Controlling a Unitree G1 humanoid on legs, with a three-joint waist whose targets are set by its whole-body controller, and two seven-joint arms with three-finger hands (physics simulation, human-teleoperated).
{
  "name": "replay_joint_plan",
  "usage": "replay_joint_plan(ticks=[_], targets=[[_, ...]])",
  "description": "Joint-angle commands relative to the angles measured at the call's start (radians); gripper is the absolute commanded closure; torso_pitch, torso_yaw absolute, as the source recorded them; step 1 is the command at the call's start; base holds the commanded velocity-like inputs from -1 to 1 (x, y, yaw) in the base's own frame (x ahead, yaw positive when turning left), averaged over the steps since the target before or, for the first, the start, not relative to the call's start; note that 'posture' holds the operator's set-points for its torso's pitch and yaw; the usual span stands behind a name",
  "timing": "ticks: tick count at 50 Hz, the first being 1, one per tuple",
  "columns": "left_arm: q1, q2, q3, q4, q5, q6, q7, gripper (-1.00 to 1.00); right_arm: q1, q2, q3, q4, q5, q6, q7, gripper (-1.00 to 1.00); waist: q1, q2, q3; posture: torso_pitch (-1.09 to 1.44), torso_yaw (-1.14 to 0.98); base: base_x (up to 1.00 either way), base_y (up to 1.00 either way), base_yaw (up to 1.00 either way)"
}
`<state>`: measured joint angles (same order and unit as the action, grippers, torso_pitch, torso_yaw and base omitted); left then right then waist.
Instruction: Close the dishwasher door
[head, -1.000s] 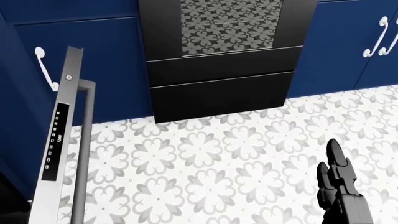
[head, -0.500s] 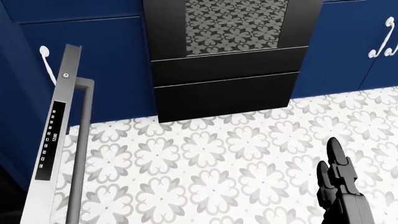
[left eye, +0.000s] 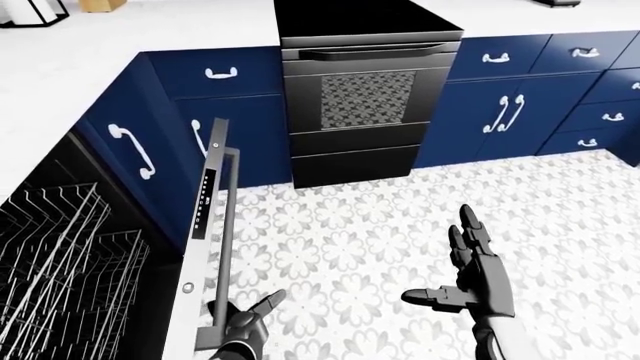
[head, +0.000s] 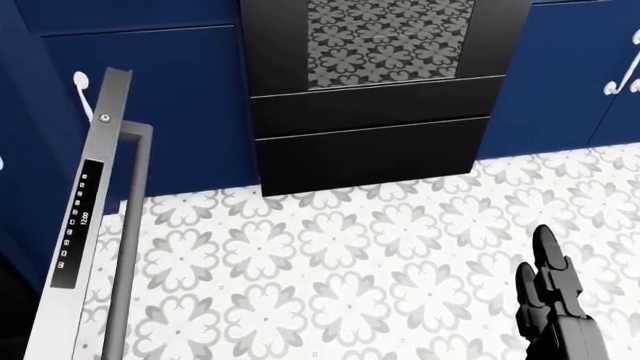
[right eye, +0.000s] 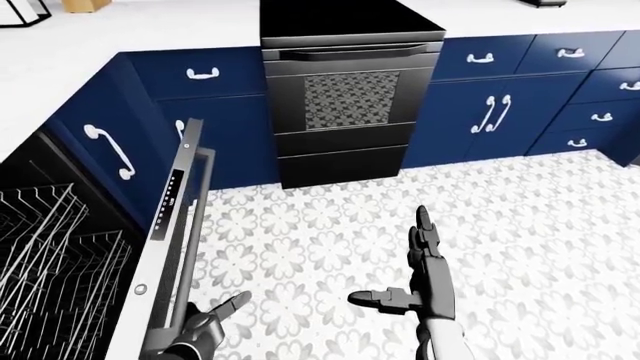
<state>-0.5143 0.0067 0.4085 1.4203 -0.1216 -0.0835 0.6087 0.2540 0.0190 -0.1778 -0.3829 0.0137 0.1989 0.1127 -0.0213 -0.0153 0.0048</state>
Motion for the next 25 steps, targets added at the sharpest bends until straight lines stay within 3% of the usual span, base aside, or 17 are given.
replay_joint_plan(ticks=[1,25], targets=[[-0.027,0.021,-0.002,-0.038,0.009,-0.04,0.022,-1.0,-0.009,-0.004,-0.001,-0.035,0.002,-0.037,-0.001,-1.0,0.004,0.005,-0.02,0.0,0.0,0.0,0.0,0.0],[-0.03,0.035,0.0,-0.038,0.024,-0.067,0.133,-1.0,-0.011,-0.005,0.004,-0.037,0.017,-0.027,-0.007,-1.0,0.003,0.007,-0.016,0.0,0.0,0.0,0.0,0.0]])
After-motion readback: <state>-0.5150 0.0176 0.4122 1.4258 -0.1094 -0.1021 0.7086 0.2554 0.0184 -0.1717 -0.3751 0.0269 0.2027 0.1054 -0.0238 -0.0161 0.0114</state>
